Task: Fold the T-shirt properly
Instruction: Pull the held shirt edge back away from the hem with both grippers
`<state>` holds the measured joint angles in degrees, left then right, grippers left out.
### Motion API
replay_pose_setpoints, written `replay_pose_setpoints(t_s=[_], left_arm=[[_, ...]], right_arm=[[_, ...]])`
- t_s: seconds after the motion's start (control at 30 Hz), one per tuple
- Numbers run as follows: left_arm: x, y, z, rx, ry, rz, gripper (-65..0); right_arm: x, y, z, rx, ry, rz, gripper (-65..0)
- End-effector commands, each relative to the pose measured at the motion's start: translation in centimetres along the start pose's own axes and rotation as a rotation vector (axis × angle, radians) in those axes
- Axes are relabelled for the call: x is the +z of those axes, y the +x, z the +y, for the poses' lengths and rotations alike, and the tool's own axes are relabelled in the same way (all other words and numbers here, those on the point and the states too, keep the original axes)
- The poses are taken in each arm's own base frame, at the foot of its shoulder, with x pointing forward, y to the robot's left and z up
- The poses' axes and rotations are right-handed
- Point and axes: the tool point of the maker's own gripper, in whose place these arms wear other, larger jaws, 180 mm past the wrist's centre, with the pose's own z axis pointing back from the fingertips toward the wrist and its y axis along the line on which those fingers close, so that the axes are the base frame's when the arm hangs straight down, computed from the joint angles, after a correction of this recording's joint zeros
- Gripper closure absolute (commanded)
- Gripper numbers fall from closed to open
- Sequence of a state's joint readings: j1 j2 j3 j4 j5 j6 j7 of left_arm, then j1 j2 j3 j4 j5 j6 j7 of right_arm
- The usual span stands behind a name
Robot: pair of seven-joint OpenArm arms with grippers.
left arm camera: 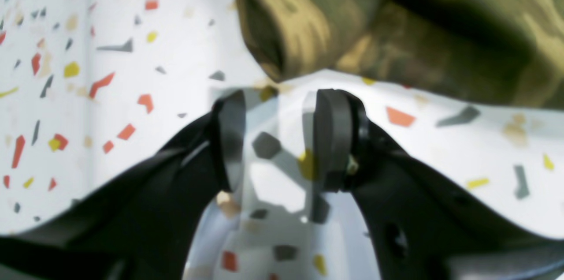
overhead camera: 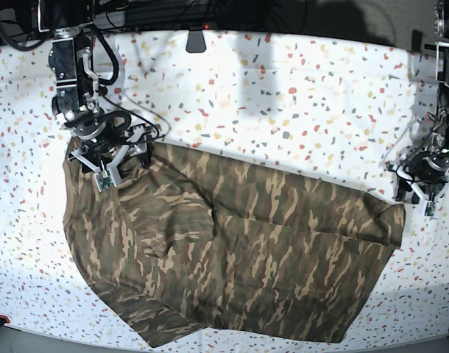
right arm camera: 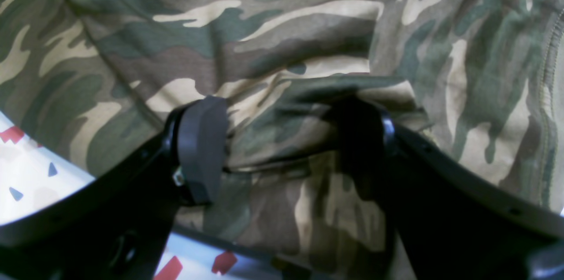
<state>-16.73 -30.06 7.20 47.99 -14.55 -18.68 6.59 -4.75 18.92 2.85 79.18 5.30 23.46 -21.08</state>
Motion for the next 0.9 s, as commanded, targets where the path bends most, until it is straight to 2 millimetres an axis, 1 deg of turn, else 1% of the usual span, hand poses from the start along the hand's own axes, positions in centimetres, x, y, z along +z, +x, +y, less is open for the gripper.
replay_pose_setpoints(t_s=[0.0, 0.1, 0.2, 0.3, 0.43, 0.5, 0.63, 0.7, 0.77, 0.87], left_arm=[[0.0, 3.4, 1.2, -0.006, 0.008, -0.087, -25.4], [-0.1, 4.5, 1.3, -0.001, 0.006, -0.108, -25.4], [-0.2, 5.2, 1.3, 0.007, 0.002, -0.122, -25.3], [-0.2, 5.2, 0.8, 0.011, -0.025, -0.123, -25.3], [-0.3, 4.5, 1.1, 0.019, -0.018, -0.109, -25.3], [-0.5, 4.3, 1.0, 0.031, -0.018, -0.114, -25.3], [-1.0, 3.7, -0.3, 0.004, -0.031, -0.098, -25.3], [-1.1, 4.1, -0.7, 0.001, -0.036, -0.12, -25.2], [-1.1, 4.5, -0.7, 0.002, -0.037, -0.14, -22.4], [-1.2, 4.9, -0.6, 0.001, -0.034, -0.143, -14.0]], right_arm=[[0.2, -1.1, -0.9, 0.036, -0.025, 0.062, -41.5], [0.2, -1.1, -0.9, 0.036, -0.025, 0.062, -41.5], [0.2, -1.1, -0.9, 0.036, -0.026, 0.063, -41.5], [0.2, -1.1, -0.9, 0.036, -0.026, 0.062, -41.5], [0.2, -1.1, -0.9, 0.036, -0.026, 0.062, -41.5], [0.2, -1.1, -0.9, 0.036, -0.026, 0.062, -41.5], [0.2, -1.1, -0.9, 0.036, -0.025, 0.062, -41.5], [0.2, -1.1, -0.9, 0.036, -0.025, 0.062, -41.5], [0.2, -1.2, -0.9, 0.036, -0.026, 0.066, -41.5], [0.2, -1.2, -0.9, 0.036, -0.026, 0.066, -41.5]])
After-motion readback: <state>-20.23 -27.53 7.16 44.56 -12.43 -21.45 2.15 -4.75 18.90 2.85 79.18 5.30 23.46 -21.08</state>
